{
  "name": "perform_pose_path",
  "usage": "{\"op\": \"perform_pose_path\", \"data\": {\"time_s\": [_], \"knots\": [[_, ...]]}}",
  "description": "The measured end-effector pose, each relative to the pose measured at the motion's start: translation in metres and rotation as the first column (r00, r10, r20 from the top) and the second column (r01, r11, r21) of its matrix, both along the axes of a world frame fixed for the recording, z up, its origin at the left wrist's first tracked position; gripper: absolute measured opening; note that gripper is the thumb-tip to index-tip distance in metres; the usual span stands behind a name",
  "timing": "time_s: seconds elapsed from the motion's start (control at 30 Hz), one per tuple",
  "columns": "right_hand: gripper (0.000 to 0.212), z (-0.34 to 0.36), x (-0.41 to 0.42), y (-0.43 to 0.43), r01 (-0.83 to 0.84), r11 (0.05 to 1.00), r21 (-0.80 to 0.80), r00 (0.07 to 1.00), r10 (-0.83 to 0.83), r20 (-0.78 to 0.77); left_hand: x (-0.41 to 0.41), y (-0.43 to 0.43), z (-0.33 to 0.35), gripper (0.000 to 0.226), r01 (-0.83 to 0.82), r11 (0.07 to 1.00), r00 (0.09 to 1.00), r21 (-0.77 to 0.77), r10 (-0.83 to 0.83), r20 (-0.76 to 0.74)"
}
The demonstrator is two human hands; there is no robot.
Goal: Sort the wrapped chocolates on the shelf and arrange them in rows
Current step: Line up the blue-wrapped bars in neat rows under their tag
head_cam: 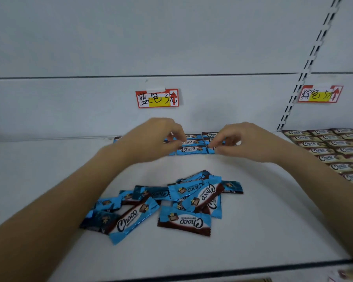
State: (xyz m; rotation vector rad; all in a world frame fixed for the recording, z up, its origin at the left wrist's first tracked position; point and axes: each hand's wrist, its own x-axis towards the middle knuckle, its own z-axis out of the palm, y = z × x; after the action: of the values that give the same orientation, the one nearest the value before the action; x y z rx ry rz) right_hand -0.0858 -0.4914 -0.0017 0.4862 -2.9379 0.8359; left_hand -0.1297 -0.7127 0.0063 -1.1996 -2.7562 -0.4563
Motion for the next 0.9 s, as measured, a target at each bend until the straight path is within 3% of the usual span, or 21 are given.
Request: {"op": "perform_pose_path", "data": {"time_s": [0.13,0.27,0.4,0.6,0.73,0.8,0.9], "knots": [[0.012,0.004,0.015,-0.024,-0.131,0.991,-0.041,0.985,0.135,0.112,0.003,-0.023,0.02,0.007,0.068,0.992,0.975,-0.107,-0.043,0.22],[0.029,0.002,0.024,-0.045,-0.212,0.977,0.023,0.957,0.202,0.21,0.013,-0.037,0.028,0.012,0.161,0.954,0.877,-0.254,-0.02,0.481],[0.023,-0.002,0.023,-0.053,-0.246,0.967,0.065,0.944,0.224,0.243,0.023,-0.044,0.016,0.019,0.205,0.926,0.808,-0.317,0.023,0.589],[0.01,0.0,0.022,-0.049,-0.183,0.977,-0.108,0.94,0.206,0.271,0.025,-0.047,0.007,0.012,0.203,0.966,0.731,-0.161,-0.04,0.681],[0.008,0.002,0.022,-0.046,-0.051,0.967,-0.25,0.952,0.122,0.28,0.024,-0.056,0.014,0.008,0.2,0.974,0.708,-0.104,-0.07,0.703],[0.013,0.004,0.021,-0.049,0.024,0.913,-0.406,0.94,0.118,0.321,0.024,-0.06,0.02,0.012,0.199,0.977,0.695,-0.071,-0.09,0.713],[0.014,0.008,0.018,-0.06,0.161,0.74,-0.653,0.9,0.162,0.405,0.022,-0.061,0.026,0.026,0.178,0.984,0.665,-0.013,-0.11,0.739]]}}
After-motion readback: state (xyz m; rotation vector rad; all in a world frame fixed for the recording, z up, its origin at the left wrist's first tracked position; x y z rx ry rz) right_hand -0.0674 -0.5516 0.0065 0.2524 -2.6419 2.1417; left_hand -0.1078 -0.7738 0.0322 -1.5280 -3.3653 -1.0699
